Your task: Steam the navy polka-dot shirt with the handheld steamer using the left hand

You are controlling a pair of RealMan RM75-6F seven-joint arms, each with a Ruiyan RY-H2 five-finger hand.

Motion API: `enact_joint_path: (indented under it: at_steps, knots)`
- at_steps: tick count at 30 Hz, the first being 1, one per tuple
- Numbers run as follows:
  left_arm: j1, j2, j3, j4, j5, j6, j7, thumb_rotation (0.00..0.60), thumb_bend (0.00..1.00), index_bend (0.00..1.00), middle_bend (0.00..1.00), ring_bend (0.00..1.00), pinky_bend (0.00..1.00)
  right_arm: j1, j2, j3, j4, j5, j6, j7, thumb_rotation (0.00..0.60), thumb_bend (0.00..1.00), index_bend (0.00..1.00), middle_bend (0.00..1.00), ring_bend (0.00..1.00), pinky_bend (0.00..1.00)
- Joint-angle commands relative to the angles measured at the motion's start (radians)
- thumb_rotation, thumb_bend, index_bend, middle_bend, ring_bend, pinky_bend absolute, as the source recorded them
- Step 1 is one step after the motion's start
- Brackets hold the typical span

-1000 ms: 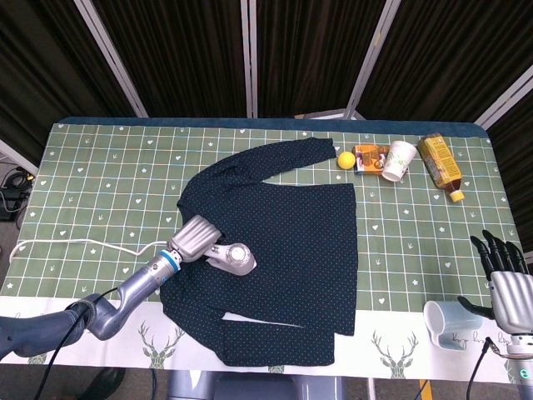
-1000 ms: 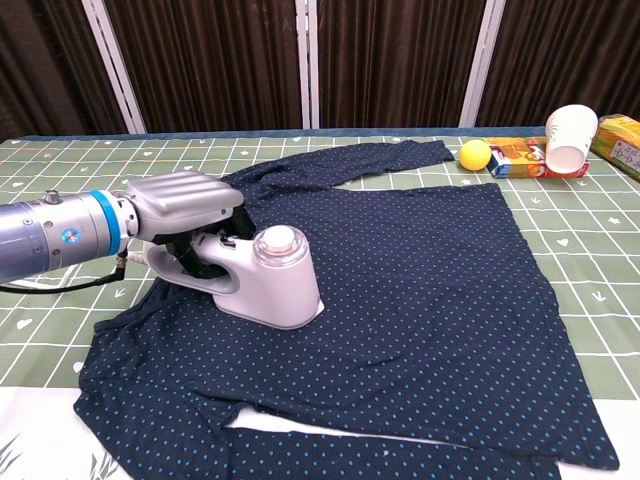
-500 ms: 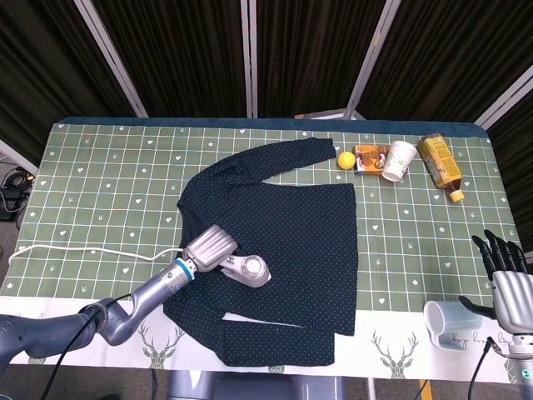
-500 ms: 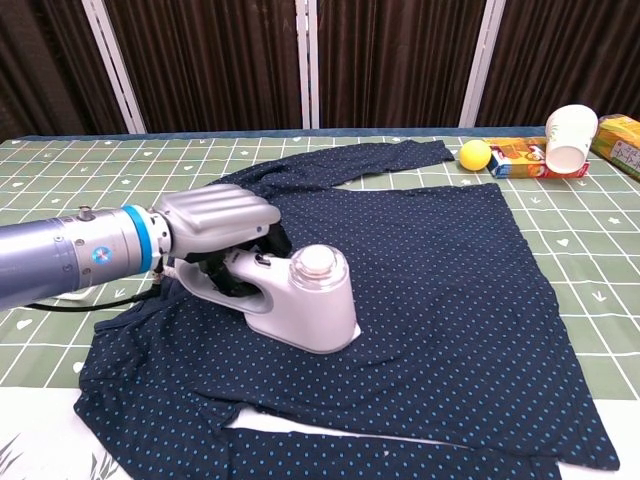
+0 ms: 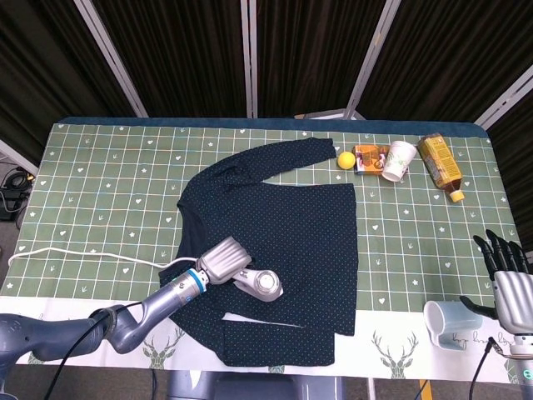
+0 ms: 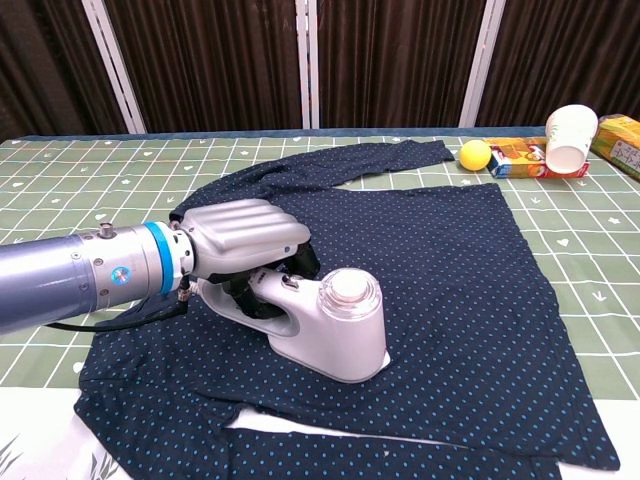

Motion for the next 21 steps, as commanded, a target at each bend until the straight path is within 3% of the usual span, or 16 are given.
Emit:
enact_joint_path:
  at_steps: [1,21]
  knots:
    - [0.002,0.006,-0.001,0.000,-0.003,0.002,0.007,0.600,0.73,0.98,0.88,0.85,1.00,0.000,0.001,0.000,0.000,-0.001,0.001,0.001,0.600,0.00,0.00,0.00,0.00,0.00]
    - [0.037,0.109,-0.003,0.003,-0.010,0.041,-0.017,0.600,0.73,0.98,0.88,0.85,1.00,-0.002,0.001,-0.003,-0.007,-0.011,0.007,-0.002,0.600,0.00,0.00,0.00,0.00,0.00]
